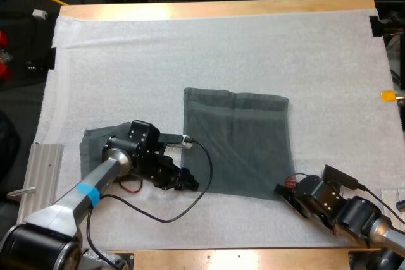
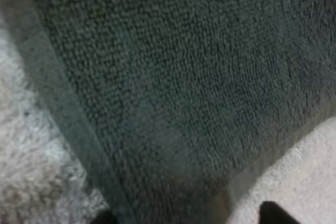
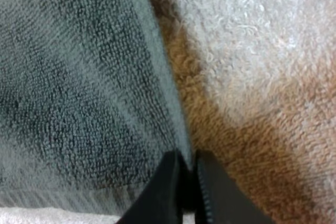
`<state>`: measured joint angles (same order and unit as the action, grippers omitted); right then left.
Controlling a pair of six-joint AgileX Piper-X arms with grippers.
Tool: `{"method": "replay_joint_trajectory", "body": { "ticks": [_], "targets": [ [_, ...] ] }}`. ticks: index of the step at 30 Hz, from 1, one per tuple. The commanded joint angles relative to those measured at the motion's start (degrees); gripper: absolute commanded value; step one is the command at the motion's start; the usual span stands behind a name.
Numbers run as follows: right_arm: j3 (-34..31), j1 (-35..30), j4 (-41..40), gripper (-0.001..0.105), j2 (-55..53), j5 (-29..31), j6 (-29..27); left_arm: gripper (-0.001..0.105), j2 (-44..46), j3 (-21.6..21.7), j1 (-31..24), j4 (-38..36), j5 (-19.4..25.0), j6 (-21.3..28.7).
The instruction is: Pick towel from pile, fold and stack
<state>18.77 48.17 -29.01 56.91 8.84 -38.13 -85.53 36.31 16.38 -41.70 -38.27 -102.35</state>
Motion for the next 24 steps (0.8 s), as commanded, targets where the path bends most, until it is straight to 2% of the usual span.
{"method": "replay_joint_trajectory", "body": {
  "ticks": [1,6,9,11,12,16,20,24],
  "targets": [
    [0.5,0.02,-0.83,0.0,-0.39,0.52,-0.74,0.046,-0.14,-0.17,0.1,0.34,-1.14,-0.67],
    [0.5,0.02,-0.83,0.0,-0.39,0.41,-0.74,0.041,-0.14,-0.17,0.1,0.67,-1.13,-0.71],
    [0.5,0.02,-0.83,0.0,-0.39,0.42,-0.74,0.025,-0.14,-0.17,0.1,0.67,-1.13,-0.85],
    [0.5,0.02,-0.83,0.0,-0.39,0.36,-1.1,0.007,-0.14,-0.17,0.1,0.67,-1.13,-1.1],
    [0.54,0.02,-0.83,0.0,-0.39,-0.04,-1.89,0.002,-0.14,-0.17,0.1,0.46,-1.13,-1.11],
    [2.58,0.06,-4.35,0.0,-0.39,-5.06,-7.9,0.0,1.11,-0.17,0.26,-3.87,-1.52,1.07],
    [7.36,0.12,-13.28,0.0,-0.39,-4.21,-11.35,0.0,5.22,-0.17,2.38,-10.71,-1.05,5.29],
    [12.17,0.9,-20.68,0.0,-1.13,-4.66,-14.23,0.0,11.27,-0.17,6.73,-16.05,0.64,5.49]
  ]
}}
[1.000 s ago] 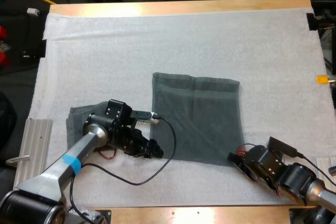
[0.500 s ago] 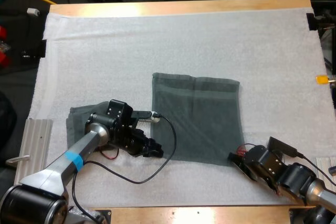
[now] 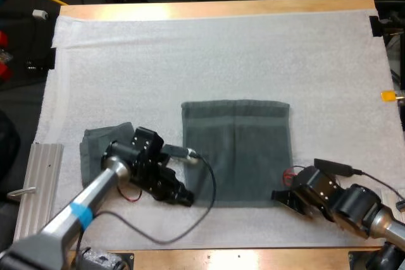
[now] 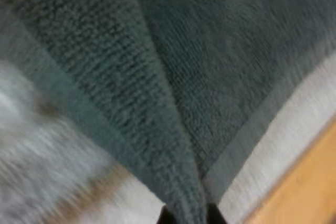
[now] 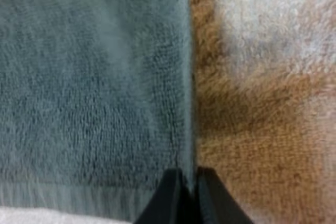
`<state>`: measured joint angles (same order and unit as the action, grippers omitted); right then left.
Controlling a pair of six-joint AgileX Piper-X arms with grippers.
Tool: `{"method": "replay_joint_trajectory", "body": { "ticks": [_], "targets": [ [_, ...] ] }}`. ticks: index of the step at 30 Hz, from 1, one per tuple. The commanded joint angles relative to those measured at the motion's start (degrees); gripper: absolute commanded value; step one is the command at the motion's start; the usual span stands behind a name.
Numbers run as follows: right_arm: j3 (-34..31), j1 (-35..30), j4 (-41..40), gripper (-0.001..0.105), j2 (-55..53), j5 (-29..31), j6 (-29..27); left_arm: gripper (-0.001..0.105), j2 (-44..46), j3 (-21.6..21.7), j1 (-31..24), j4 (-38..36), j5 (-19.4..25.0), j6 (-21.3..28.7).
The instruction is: Pick towel from pile, fold and stack
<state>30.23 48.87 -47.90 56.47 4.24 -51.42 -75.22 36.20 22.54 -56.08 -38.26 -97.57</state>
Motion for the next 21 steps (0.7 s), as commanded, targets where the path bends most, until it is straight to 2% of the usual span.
{"method": "replay_joint_trajectory", "body": {
  "ticks": [1,5,7,12,15,18,21],
  "targets": [
    [1.97,1.08,-4.05,0.0,-1.3,0.08,-1.1,0.0,2.69,-0.05,1.87,-3.16,0.98,0.72],
    [4.37,5.51,-9.63,0.0,-4.15,0.16,-0.49,0.0,7.55,-0.05,5.12,-7.42,2.6,0.3],
    [4.47,8.18,-10.96,0.0,-5.62,0.16,2.25,0.0,9.45,-0.05,5.57,-8.84,2.57,0.12],
    [4.42,9.88,-8.36,0.0,-6.62,0.29,7.16,0.0,9.9,-0.05,4.47,-4.83,2.46,-1.08],
    [4.32,7.47,-2.66,0.0,-5.82,0.13,9.08,0.0,8.55,-0.05,1.81,0.03,1.01,-2.17],
    [4.32,2.11,1.49,0.0,-3.55,-0.73,10.69,0.0,5.97,-0.05,-2.79,7.53,-4.5,-5.67],
    [4.32,-5.24,6.79,0.0,-0.48,-4.48,10.69,0.0,2.14,-0.05,-7.07,15.05,-9.5,-10.48]
  ]
}}
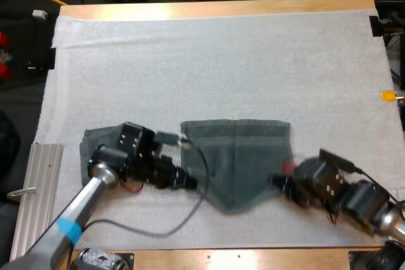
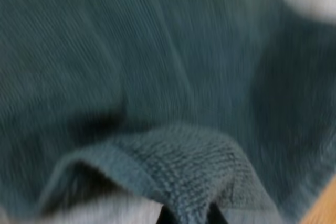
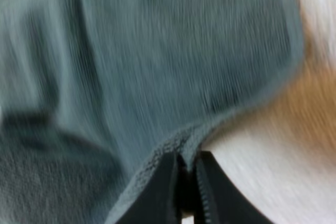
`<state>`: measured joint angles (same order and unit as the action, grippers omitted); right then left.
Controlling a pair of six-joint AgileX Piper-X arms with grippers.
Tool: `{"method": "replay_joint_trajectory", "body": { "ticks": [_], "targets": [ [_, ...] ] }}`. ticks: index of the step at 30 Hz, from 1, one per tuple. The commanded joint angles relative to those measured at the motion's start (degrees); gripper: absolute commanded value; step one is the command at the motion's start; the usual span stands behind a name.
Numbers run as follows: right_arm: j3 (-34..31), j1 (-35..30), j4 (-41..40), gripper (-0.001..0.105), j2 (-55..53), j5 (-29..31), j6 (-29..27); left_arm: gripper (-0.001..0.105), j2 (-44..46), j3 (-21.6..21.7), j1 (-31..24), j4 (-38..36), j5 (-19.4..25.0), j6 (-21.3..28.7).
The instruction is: Pick towel from pile, fold and stack
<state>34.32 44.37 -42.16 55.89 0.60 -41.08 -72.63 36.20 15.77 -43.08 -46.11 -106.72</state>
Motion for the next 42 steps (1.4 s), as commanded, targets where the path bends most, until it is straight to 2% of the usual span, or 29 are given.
{"method": "replay_joint_trajectory", "body": {
  "ticks": [1,4,7,14,19,22,26,32,33,35,36,38,40,41,42],
  "targets": [
    [0.23,-3.51,3.3,0.0,1.53,-2.63,0.3,0.0,-2.09,-0.05,-1.78,4.67,-3.72,-3.12],
    [0.23,-10.52,9.88,0.0,5.86,-7.17,0.29,0.0,-6.67,0.07,-4.95,11.03,-7.7,-7.92],
    [0.23,-15.39,15.49,0.0,9.99,-10.75,1.13,0.0,-10.34,0.27,-7.23,16.44,-9.21,-12.63],
    [0.23,-21.47,22.94,0.0,16.4,-11.6,2.76,0.0,-14.29,0.42,-9.32,28.75,-10.24,-20.78],
    [0.23,-21.93,29.11,0.0,18.95,-11.6,2.83,0.0,-14.27,0.53,-9.32,35.34,-8.4,-22.44],
    [0.23,-21.93,32.1,0.0,19.63,-11.55,3.79,0.0,-14.27,0.84,-9.32,36.03,-6.69,-22.44],
    [0.23,-21.93,32.62,0.0,19.65,-10.6,3.99,0.0,-14.27,0.83,-9.32,36.86,-5.08,-22.44],
    [0.23,-21.93,33.22,0.002,19.65,-9.3,3.99,0.002,-14.27,0.83,-9.32,38.76,-5.08,-22.44],
    [0.23,-21.93,33.62,0.006,19.65,-9.3,3.89,0.005,-14.27,0.83,-9.32,38.75,-5.08,-22.44],
    [0.23,-21.93,34.93,0.024,19.65,-9.35,3.7,0.016,-14.27,0.83,-9.32,38.75,-5.14,-22.49],
    [0.23,-21.93,36.04,0.036,19.65,-9.45,3.71,0.022,-14.27,0.83,-9.32,38.75,-5.27,-23.03],
    [0.23,-21.93,39.71,0.061,19.65,-9.9,3.24,0.042,-14.27,1.01,-9.32,38.98,-6.46,-25.94],
    [0.23,-21.93,44.03,0.074,19.37,-10.95,0.7,0.064,-14.27,1.79,-9.32,39.8,-9.17,-27.14],
    [0.29,-21.93,45.73,0.075,19.11,-11.6,-1.15,0.072,-14.27,2.37,-9.32,40.0,-10.85,-27.32],
    [0.49,-21.93,46.4,0.075,18.69,-11.91,-2.61,0.072,-14.27,3.02,-9.32,40.01,-12.42,-27.68]
  ]
}}
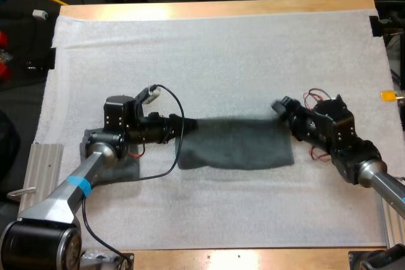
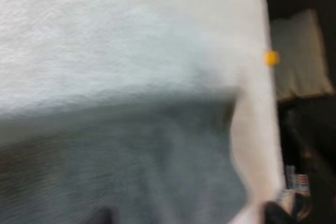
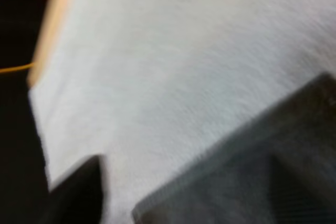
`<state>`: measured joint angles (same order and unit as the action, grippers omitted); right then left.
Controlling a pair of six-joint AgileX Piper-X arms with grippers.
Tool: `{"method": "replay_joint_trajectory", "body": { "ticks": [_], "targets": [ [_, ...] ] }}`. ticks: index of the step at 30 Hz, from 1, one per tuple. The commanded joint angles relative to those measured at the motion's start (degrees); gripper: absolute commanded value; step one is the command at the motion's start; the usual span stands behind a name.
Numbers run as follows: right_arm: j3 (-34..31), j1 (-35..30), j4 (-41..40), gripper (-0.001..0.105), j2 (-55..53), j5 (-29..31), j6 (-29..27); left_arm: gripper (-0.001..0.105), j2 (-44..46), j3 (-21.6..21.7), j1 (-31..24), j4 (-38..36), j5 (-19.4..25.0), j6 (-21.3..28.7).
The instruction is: Pick towel from pile, fold and stack
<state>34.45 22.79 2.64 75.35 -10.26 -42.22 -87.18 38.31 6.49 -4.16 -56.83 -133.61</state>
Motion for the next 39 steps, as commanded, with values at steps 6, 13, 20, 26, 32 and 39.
{"method": "replay_joint_trajectory", "body": {
  "ticks": [6,13,20,26,32,39],
  "targets": [
    [2.77,-0.35,-2.88,0.075,-5.8,-0.97,-9.68,0.064,2.78,4.82,-0.05,-1.02,-8.93,-1.57],
    [10.83,-0.35,-27.08,0.075,-11.67,-0.23,-22.67,0.064,15.34,5.15,-0.05,-6.03,-3.63,-1.49],
    [17.24,-0.35,-44.21,0.075,-15.04,0.43,-30.96,0.064,27.64,5.2,-0.05,-15.04,1.96,-0.23],
    [21.29,-0.35,-54.79,0.075,-17.39,2.15,-35.4,0.064,38.41,5.71,-0.05,-28.46,8.63,4.9],
    [22.11,-0.35,-59.98,0.075,-18.21,6.08,-38.86,0.064,45.98,5.71,-0.05,-46.0,17.52,12.62],
    [22.04,-5.44,-58.65,0.075,-17.1,8.87,-42.01,0.064,51.11,5.71,-0.05,-59.75,23.91,18.29]
  ]
}}
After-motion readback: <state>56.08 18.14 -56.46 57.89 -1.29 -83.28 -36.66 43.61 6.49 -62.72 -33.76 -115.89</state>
